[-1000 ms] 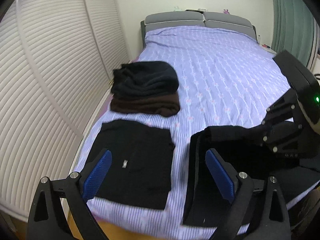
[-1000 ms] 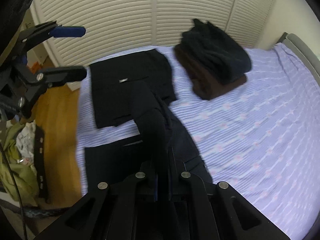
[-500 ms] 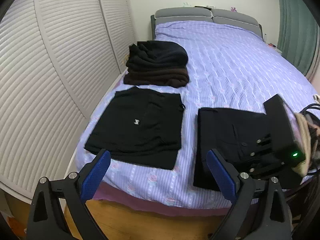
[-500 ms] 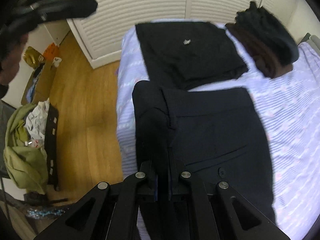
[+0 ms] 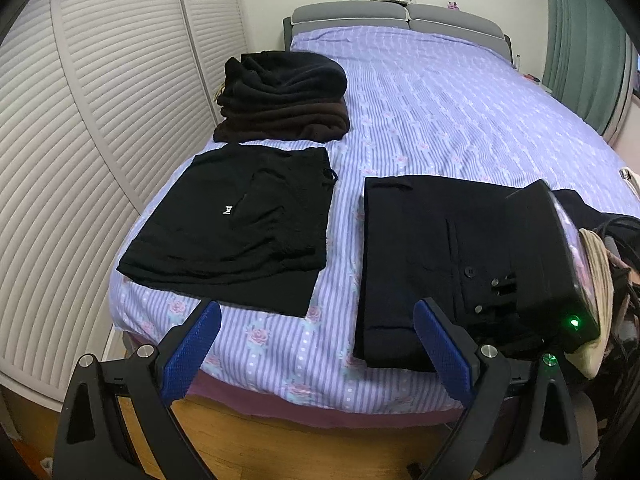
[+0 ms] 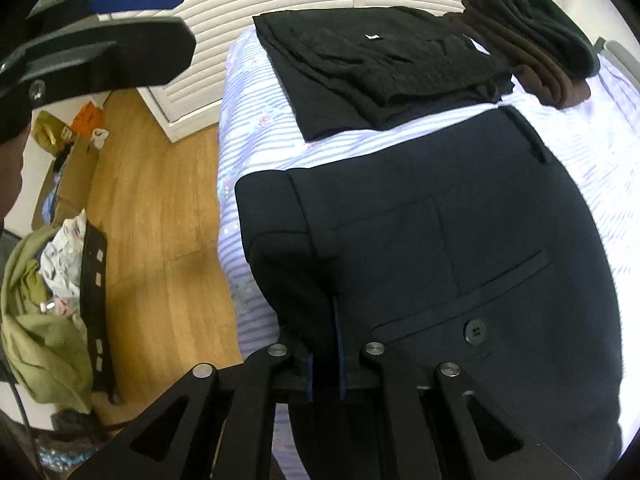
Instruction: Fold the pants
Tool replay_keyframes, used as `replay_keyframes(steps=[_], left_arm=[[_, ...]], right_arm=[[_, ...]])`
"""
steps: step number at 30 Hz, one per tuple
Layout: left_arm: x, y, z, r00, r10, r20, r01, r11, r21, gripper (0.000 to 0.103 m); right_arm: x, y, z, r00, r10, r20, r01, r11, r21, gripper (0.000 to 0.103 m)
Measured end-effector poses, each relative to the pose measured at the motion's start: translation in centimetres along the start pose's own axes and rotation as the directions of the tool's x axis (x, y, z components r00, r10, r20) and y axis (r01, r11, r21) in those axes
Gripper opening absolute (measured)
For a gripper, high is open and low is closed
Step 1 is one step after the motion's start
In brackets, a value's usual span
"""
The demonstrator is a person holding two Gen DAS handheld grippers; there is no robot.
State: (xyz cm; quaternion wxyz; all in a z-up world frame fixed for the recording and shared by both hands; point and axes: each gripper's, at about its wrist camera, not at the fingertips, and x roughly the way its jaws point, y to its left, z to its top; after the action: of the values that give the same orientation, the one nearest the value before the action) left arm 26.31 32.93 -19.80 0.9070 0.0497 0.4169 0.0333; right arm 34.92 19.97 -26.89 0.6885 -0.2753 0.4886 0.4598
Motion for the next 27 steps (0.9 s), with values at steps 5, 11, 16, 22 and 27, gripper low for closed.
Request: replay_keyframes(steps=[5, 11, 16, 22, 27], left_arm=[[-1.6, -1.5, 0.6, 0.999, 0.020, 0.037, -0.020, 0.999, 0.025, 0.098], [-4.2, -5.5, 1.6, 0.993, 0.021, 0.113, -0.029, 0.997, 0.066, 0.098], [-6.4, -10.4, 1.5, 0.982, -0.022, 0.185, 0.008, 0.997, 0.074, 0.098], [-7.7, -18.6, 0.2, 0.960, -0.107, 0.258, 0.095, 0.994, 0.060, 0.102], [-7.7, -26.4, -0.2, 0.946, -0.165, 0.280, 0.158, 0.986, 0.048, 0.102]], right_arm=[[-2.4, 1.1, -0.7, 0.995, -0.070, 0.077, 0.071, 0.997, -0.005, 0.032], [-9.9, 1.5, -4.4, 0.942, -0.202, 0.268, 0.181, 0.978, 0.103, 0.068], [-16.4, 0.6, -10.9, 0.852, -0.423, 0.310, 0.350, 0.899, 0.264, 0.071], [-22.5, -2.6, -24.7, 0.733, -0.669, 0.119, 0.521, 0.666, 0.534, 0.071], [-26.7, -6.4, -37.1, 0.748, -0.664, -0.015, 0.431, 0.468, 0.771, 0.071]])
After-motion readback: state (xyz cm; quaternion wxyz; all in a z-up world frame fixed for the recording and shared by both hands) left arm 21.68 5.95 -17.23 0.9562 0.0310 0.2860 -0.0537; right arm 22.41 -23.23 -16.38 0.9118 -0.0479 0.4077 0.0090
